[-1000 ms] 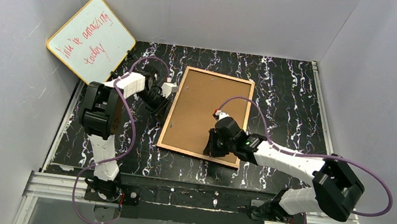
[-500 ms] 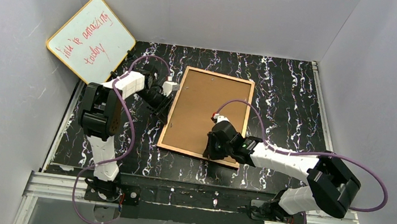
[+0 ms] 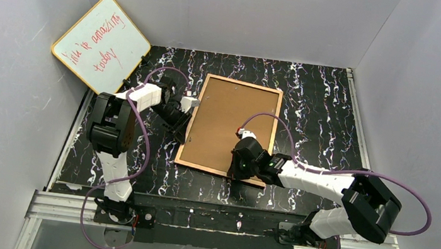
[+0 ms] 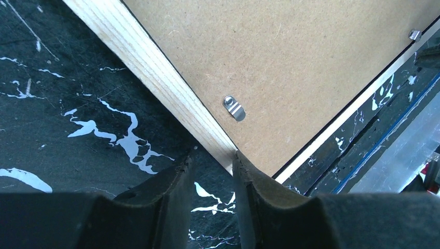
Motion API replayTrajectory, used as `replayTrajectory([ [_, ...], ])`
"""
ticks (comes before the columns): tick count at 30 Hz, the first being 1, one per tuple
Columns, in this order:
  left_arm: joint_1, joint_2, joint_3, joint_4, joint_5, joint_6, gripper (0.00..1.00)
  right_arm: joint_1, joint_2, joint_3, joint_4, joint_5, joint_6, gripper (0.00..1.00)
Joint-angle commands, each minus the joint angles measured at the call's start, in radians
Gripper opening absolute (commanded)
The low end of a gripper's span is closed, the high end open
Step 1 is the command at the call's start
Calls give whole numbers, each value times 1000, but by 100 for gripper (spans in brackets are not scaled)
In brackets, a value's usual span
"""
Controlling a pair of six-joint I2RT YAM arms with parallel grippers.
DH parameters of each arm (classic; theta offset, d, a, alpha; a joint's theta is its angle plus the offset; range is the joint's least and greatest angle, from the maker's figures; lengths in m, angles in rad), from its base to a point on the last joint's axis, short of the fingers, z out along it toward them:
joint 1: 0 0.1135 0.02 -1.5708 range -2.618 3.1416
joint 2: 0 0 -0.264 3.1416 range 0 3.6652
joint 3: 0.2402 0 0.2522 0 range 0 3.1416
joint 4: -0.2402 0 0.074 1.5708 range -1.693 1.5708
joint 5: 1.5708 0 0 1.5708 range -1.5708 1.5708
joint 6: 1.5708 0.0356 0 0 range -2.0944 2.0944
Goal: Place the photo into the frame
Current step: Install the photo frame at the center of the board.
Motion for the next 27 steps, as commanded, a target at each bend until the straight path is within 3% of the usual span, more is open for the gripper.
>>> replayTrajectory([
  [1, -13, -37, -37, 17, -94, 38, 30, 5, -12, -5, -10, 59, -8, 1],
  [22, -45, -11, -48, 45, -152, 56, 28, 5, -65, 20, -72, 144, -43, 1],
  [27, -48, -14, -51, 47, -154, 58, 28, 6, -68, 8, -15, 77, -21, 1],
])
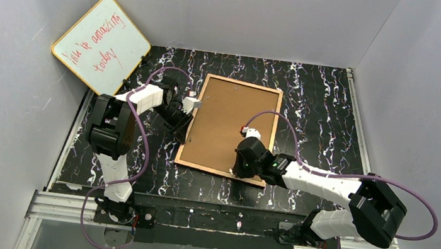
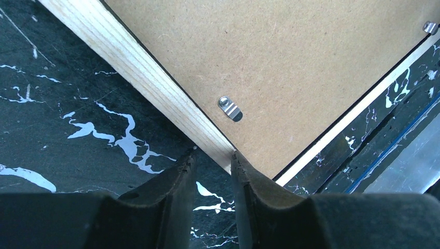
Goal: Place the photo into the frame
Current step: Install the photo frame at the center of the board.
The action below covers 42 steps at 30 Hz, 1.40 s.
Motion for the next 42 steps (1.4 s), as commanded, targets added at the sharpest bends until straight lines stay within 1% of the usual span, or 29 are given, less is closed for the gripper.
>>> replayTrajectory([
  [1, -20, 11, -38, 27, -105, 42, 28, 8, -10, 0, 50, -33, 13, 1],
  [6, -21, 11, -42, 29, -108, 42, 28, 11, 20, -22, 107, -59, 29, 1],
  [12, -31, 25, -45, 42, -115, 37, 27, 11, 44, -31, 122, -71, 35, 1],
  [20, -41, 32, -46, 51, -137, 42, 27, 12, 37, -73, 109, -27, 45, 1],
  [31, -66, 45, -73, 74, -202, 64, 26, 12, 22, -80, 59, 68, 0, 1],
  [42, -69, 51, -76, 77, -198, 61, 25, 11, 1, -82, 52, 99, -16, 1],
])
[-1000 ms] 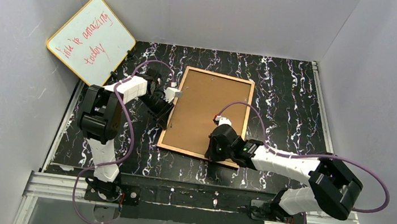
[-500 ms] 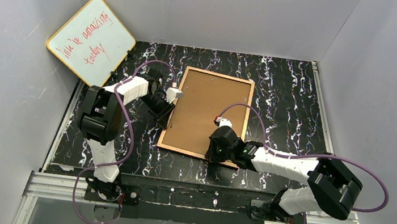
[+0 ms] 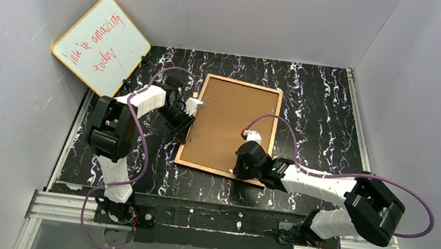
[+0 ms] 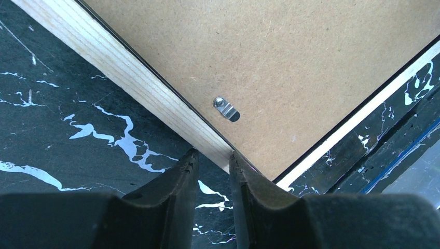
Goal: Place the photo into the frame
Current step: Install the photo frame at the center of the board.
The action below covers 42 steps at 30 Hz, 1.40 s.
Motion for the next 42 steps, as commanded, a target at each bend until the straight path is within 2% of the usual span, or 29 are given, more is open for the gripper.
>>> replayTrajectory([
  [1, -28, 71, -71, 67, -132, 48, 25, -1, -20, -17, -55, 48, -19, 1],
  [10, -27, 60, -65, 64, -122, 41, 25, 0, -84, 31, -94, 69, -29, 1],
  [15, -20, 48, -22, 36, -75, 18, 23, -1, -66, 113, -81, 56, -52, 1],
  [20, 35, 78, 50, -9, 59, -29, 20, -18, 33, 224, -3, -23, -82, 27],
  [24, 42, 96, 45, -12, 121, -45, 19, -65, 144, 280, 128, -175, -45, 47],
  [28, 47, 107, 23, 3, 146, -55, 19, -108, 264, 306, 305, -321, -13, 60],
  [32, 78, 118, 15, 24, 174, -80, 14, -149, 361, 339, 431, -431, 29, 58],
  [36, 104, 134, 17, 30, 202, -92, 10, -166, 457, 399, 467, -483, 50, 45],
  [42, 109, 143, 7, 45, 226, -95, 10, -176, 562, 470, 490, -536, 77, 45],
])
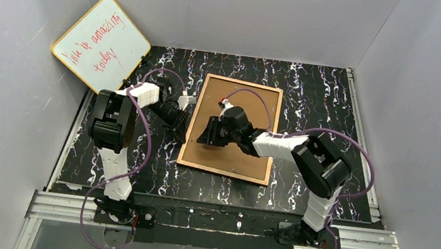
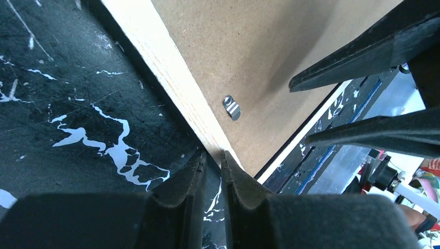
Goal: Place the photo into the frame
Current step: Install the photo frame at the center of the board.
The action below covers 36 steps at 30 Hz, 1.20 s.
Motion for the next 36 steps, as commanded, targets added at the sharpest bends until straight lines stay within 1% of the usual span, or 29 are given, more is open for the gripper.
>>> replayTrajectory([
  [1, -4, 43, -26, 80, -16, 19, 10, -7, 57, 83, 85, -81, 25, 45],
  [10, -4, 42, -36, 97, -22, 26, 10, -9, 132, 134, 74, -95, 30, 44],
  [16, -4, 41, -43, 105, -16, 32, 10, -12, 149, 137, 66, -82, 30, 41],
  [36, -6, 65, -52, 112, -11, 36, 10, -12, 197, 154, 100, -100, 52, 38],
])
